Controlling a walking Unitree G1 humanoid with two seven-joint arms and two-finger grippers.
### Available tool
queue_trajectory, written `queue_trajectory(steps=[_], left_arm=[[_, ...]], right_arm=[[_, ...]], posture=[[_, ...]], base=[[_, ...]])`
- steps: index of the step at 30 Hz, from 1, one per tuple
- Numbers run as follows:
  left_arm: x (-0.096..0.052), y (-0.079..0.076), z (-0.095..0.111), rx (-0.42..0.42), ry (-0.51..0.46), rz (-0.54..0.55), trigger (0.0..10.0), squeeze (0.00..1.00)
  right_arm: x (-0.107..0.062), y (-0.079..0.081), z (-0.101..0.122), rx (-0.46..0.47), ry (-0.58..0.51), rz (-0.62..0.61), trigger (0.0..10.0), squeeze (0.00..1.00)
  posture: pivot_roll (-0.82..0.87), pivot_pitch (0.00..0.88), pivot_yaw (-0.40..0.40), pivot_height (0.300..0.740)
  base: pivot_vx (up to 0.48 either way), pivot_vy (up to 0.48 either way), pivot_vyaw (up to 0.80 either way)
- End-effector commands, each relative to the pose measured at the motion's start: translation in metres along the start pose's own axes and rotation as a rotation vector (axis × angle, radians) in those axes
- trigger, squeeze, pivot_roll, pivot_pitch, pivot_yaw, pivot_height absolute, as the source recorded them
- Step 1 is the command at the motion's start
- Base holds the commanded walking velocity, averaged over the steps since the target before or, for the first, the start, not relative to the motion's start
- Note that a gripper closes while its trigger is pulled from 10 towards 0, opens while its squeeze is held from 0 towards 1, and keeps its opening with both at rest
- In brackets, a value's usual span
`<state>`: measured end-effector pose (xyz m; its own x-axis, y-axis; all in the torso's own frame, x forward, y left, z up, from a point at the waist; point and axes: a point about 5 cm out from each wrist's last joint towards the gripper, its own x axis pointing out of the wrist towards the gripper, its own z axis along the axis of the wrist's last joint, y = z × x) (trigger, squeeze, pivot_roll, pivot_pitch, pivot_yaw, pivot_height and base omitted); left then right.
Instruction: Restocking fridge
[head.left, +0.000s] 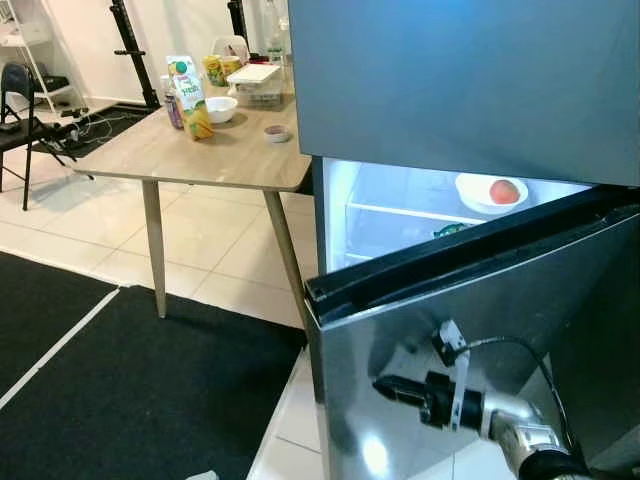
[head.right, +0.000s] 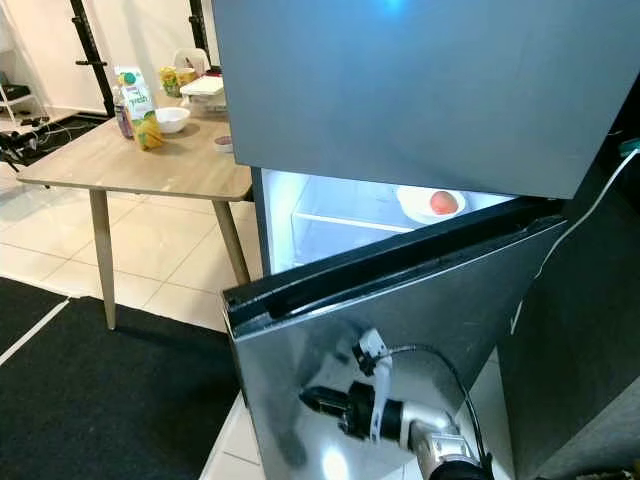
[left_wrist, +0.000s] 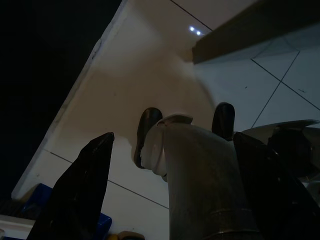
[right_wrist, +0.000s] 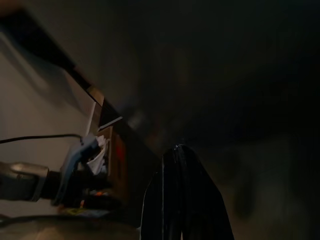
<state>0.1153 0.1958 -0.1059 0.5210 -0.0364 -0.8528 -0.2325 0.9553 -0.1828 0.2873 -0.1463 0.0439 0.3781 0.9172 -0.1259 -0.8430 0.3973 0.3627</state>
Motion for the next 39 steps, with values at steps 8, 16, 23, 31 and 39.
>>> queue_trajectory(steps=[8,16,23,31,39], left_arm=[[-0.002,0.005,-0.003,0.000,0.006,0.019,10.0,0.00],[-0.002,0.004,-0.004,-0.007,0.006,0.019,10.0,0.00],[-0.002,0.002,-0.007,-0.016,0.010,0.019,10.0,0.00],[-0.002,0.001,-0.008,-0.012,0.011,0.020,10.0,0.00],[-0.001,0.002,-0.004,0.007,0.006,0.024,10.0,0.00]], right_arm=[[0.020,-0.034,0.108,-0.343,-0.182,-0.423,10.0,0.00],[0.015,-0.041,0.159,-0.398,-0.362,-0.633,10.0,0.00],[0.013,-0.041,0.094,-0.320,-0.175,-0.583,10.0,0.00],[-0.005,-0.035,-0.002,-0.147,0.111,-0.649,10.0,0.00],[-0.080,-0.006,-0.118,0.129,0.522,-0.950,10.0,0.00]], posture=[[-0.07,0.000,0.003,0.740],[-0.07,0.000,-0.002,0.740],[-0.07,0.000,-0.009,0.740],[-0.07,0.000,-0.009,0.740],[-0.07,0.000,-0.005,0.740]], base=[[0.000,0.000,0.00],[0.000,0.000,0.00],[0.000,0.000,0.00],[0.000,0.000,0.00],[0.000,0.000,0.36]])
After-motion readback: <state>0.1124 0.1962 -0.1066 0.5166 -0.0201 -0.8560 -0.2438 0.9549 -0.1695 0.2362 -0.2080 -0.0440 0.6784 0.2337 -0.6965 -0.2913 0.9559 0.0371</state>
